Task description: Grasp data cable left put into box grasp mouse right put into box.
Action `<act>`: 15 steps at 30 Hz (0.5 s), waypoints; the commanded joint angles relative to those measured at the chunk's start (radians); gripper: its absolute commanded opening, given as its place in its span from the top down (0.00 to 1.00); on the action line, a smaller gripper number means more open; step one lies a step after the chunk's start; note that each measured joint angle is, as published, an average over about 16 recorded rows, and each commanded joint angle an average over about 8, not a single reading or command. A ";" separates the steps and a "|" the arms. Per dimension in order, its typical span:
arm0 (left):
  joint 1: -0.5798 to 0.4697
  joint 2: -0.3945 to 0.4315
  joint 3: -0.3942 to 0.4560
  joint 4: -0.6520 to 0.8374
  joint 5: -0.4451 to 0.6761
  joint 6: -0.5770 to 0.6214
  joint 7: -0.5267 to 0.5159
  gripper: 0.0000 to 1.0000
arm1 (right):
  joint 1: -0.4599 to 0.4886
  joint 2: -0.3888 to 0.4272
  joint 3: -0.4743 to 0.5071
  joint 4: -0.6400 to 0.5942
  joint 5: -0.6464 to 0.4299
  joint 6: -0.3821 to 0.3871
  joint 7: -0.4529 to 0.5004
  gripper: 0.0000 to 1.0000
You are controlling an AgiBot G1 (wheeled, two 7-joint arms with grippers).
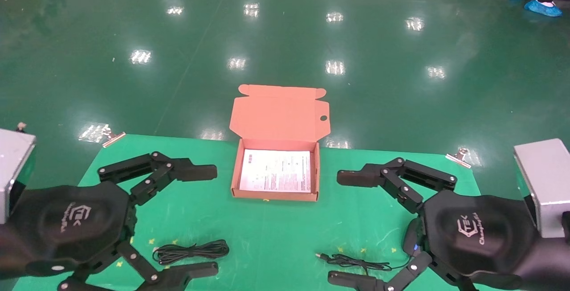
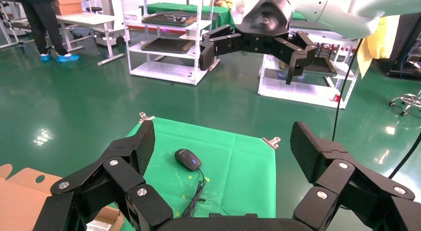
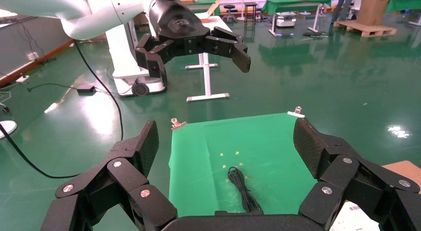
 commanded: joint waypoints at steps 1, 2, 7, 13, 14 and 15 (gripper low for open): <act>0.000 0.000 0.000 0.000 0.000 0.000 0.000 0.00 | 0.000 0.000 0.000 0.000 0.000 0.000 0.000 0.00; 0.000 0.000 0.000 0.000 0.000 0.000 0.000 0.00 | 0.000 0.000 0.000 0.000 0.000 0.000 0.000 0.00; 0.000 0.000 0.000 0.000 0.000 0.000 0.000 0.00 | 0.000 0.000 0.000 0.000 0.000 0.000 0.000 0.00; -0.001 0.001 0.001 0.001 0.003 -0.002 0.000 0.00 | -0.001 0.000 0.001 0.000 0.001 0.000 0.000 0.00; -0.001 0.001 0.001 0.001 0.003 -0.002 0.000 0.00 | -0.001 0.000 0.001 0.000 0.001 0.000 0.000 0.00; -0.001 0.002 0.002 0.001 0.003 -0.002 0.000 0.00 | 0.000 0.001 0.001 0.000 0.000 0.000 -0.001 0.00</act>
